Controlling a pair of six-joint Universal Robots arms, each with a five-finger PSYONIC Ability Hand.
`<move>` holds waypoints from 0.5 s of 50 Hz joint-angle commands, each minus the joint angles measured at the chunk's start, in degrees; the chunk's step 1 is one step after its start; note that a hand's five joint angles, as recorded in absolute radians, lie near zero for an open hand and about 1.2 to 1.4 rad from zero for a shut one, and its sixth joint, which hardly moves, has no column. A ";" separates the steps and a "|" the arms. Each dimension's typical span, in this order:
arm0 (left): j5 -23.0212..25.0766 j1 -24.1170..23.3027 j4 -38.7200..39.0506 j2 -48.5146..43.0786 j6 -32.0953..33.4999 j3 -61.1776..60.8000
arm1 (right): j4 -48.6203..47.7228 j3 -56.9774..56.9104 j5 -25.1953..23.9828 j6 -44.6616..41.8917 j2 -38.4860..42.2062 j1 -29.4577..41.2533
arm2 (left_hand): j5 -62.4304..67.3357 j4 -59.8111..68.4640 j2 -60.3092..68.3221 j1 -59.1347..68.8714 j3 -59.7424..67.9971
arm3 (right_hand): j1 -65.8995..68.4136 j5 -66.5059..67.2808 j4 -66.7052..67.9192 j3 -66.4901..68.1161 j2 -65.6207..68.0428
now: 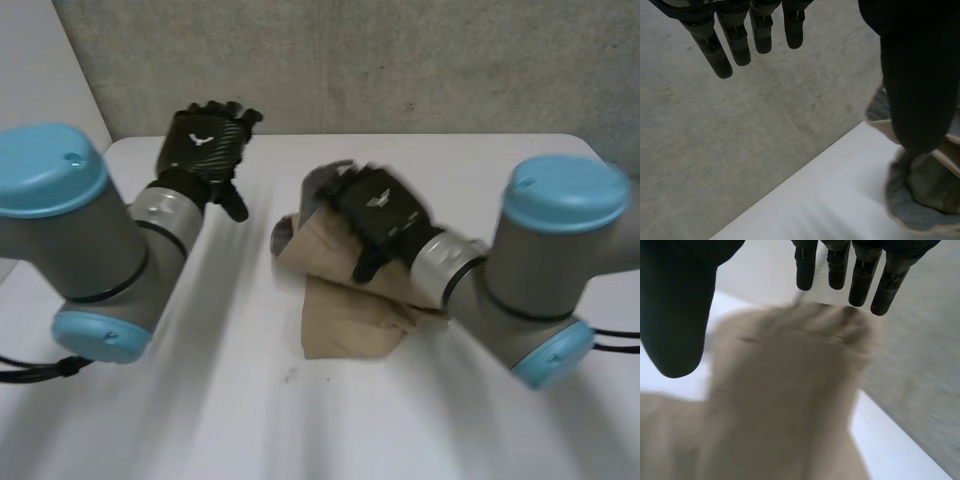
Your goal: Fold the shorts.
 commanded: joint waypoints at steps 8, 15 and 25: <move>-2.45 -9.44 0.39 -16.59 -1.54 15.53 | 3.50 -4.60 5.63 15.56 1.98 -8.56 | -0.02 0.86 1.09 1.47 0.39 | -1.80 -3.90 -3.62 -2.40 -2.52; -4.30 -10.06 0.21 -16.60 -1.46 16.68 | 4.04 -1.88 5.10 15.64 -0.65 -9.70 | -0.02 0.86 1.09 1.47 0.39 | -1.80 -3.90 -3.62 -2.40 -2.52; -4.57 -10.41 -2.68 -19.40 -1.89 18.70 | 5.08 -6.87 5.01 17.31 3.45 -10.41 | 0.15 1.04 1.26 1.64 0.56 | -1.80 -3.90 -3.62 -2.40 -2.52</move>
